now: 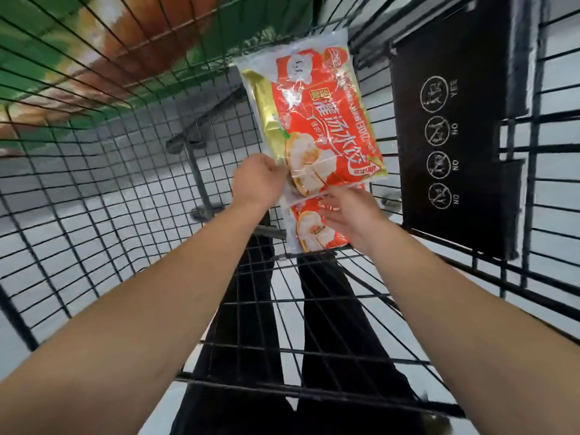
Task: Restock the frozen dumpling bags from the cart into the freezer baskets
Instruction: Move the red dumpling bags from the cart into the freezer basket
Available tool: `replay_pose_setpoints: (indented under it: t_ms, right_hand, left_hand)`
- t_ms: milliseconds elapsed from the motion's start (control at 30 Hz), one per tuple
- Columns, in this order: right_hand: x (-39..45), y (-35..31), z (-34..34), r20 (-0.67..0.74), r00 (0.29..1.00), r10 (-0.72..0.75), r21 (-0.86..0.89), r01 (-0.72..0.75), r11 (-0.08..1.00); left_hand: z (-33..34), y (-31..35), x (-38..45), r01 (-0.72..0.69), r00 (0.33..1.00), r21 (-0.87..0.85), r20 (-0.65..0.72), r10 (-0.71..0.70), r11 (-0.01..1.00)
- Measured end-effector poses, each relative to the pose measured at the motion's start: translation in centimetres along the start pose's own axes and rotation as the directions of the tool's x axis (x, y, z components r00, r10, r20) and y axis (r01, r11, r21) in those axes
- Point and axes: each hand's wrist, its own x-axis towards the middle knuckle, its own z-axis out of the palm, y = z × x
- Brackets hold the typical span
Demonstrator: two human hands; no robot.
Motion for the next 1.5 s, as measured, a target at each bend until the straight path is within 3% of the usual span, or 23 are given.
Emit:
replay_pose_setpoints:
  t_ms: [133,233,300,367,433,500,567,600,667,767,967,1067,1233,1500]
  right_hand:
    - [1.2,0.9,0.7,-0.015,1.000,0.022,0.261,-0.017,0.965]
    - [1.7,1.5,1.0,-0.046,0.997,0.055,0.415,-0.031,0.909]
    - [1.6,2.2,0.9,-0.064,0.995,0.070,0.428,-0.036,0.903]
    - [1.7,3.1,0.3,-0.152,0.988,0.036,0.322,0.015,0.947]
    - [1.8,3.3,-0.7,-0.281,0.960,-0.003,0.141,0.044,0.989]
    - [2.2,3.1,-1.7,-0.372,0.928,-0.040,0.048,0.063,0.997]
    - [2.6,2.9,-2.5,-0.408,0.910,-0.075,-0.031,0.068,0.997]
    - [2.8,2.9,-2.7,-0.416,0.905,-0.094,-0.071,0.071,0.995]
    - [2.9,3.0,-3.0,-0.396,0.911,-0.114,-0.098,0.081,0.992]
    - [2.9,3.2,-2.9,-0.359,0.926,-0.116,-0.047,0.106,0.993]
    - [1.6,3.4,-2.8,-0.409,0.905,-0.119,-0.048,0.109,0.993]
    - [0.5,2.9,-1.9,-0.425,0.898,-0.113,-0.053,0.100,0.994]
    - [-3.2,2.6,0.7,-0.433,0.893,-0.127,-0.036,0.123,0.992]
    - [-12.8,1.1,5.6,-0.336,0.908,-0.252,-0.032,0.257,0.966]
  left_hand:
    - [-0.2,-1.0,-0.2,-0.090,0.995,-0.022,0.031,0.091,0.996]
    - [0.1,-2.3,-2.9,-0.018,0.989,-0.132,0.145,0.037,0.991]
    - [0.3,-3.5,-5.2,0.078,0.958,-0.236,0.288,-0.007,0.969]
    - [0.0,-4.4,-6.6,0.104,0.912,-0.157,0.408,-0.032,0.982]
    - [-0.6,-5.0,-6.6,0.067,0.947,-0.055,0.318,-0.046,0.996]
    - [-1.8,-5.1,-5.4,0.060,0.997,-0.085,0.043,-0.057,0.995]
    - [-3.1,-5.1,-3.0,0.034,0.983,-0.150,-0.176,-0.060,0.988]
    - [-3.6,-5.0,-1.7,0.031,0.980,-0.144,-0.188,-0.059,0.989]
    - [-4.1,-4.7,1.2,0.042,0.998,-0.191,-0.041,-0.050,0.981]
    - [-3.2,-4.7,3.4,0.169,0.969,-0.365,0.233,-0.086,0.916]
    - [-1.2,-9.4,1.6,0.394,0.901,-0.505,0.377,-0.215,0.768]
    - [-1.3,-11.3,-0.1,0.404,0.901,-0.582,0.387,-0.197,0.706]
    - [-4.9,-11.4,-3.4,0.323,0.946,-0.718,0.267,-0.185,0.616]
    - [-15.6,-11.9,-10.4,0.195,0.974,-0.850,0.225,0.003,0.490]
